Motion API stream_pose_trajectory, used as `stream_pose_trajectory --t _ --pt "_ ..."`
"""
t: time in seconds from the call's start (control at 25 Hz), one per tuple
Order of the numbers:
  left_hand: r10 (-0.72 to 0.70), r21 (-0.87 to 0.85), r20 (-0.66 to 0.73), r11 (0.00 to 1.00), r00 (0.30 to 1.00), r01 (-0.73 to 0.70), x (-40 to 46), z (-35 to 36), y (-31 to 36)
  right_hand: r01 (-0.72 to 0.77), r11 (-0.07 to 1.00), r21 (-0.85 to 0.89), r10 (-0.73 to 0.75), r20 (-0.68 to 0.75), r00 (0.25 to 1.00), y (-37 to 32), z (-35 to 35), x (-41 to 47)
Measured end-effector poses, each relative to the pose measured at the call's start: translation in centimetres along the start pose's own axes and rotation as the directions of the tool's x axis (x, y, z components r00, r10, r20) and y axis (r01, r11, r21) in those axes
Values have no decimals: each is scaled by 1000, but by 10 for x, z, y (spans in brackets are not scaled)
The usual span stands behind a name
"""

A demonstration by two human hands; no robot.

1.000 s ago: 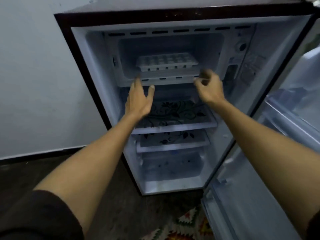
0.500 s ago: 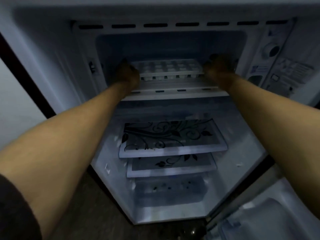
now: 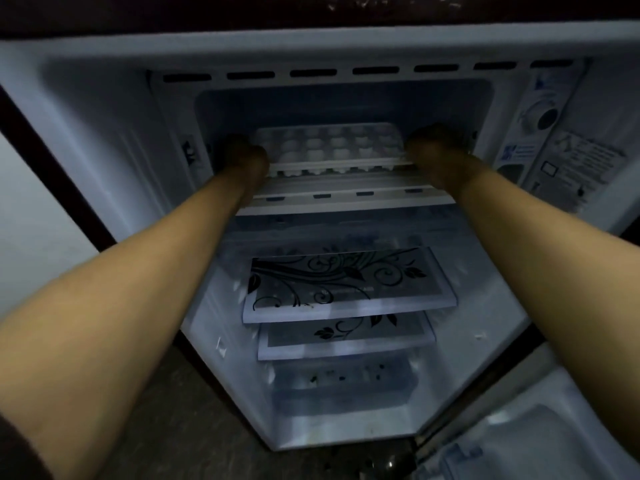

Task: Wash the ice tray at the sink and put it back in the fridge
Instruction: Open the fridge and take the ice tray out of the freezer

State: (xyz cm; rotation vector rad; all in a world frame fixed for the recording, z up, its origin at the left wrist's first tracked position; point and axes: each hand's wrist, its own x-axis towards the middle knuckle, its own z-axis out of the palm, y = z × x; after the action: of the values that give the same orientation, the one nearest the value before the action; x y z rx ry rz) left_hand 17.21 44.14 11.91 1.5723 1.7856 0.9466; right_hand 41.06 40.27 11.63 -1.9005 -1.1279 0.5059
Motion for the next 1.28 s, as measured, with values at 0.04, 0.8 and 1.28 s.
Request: stream_pose_trajectory --t 0.04,0.8,1.28 --pt "3 -67 11 998 1000 -2 -8 -3 -1 -34 997 66 36 -37 999 -2 -4 -10" --pt "230 -514 513 854 827 82 -305 -108 -73 -391 692 607 592 -167 789 58 -103 -472" --pt "329 -364 905 927 269 89 -525 -50 -74 -171 517 839 845 -469 255 100 -142 -760"
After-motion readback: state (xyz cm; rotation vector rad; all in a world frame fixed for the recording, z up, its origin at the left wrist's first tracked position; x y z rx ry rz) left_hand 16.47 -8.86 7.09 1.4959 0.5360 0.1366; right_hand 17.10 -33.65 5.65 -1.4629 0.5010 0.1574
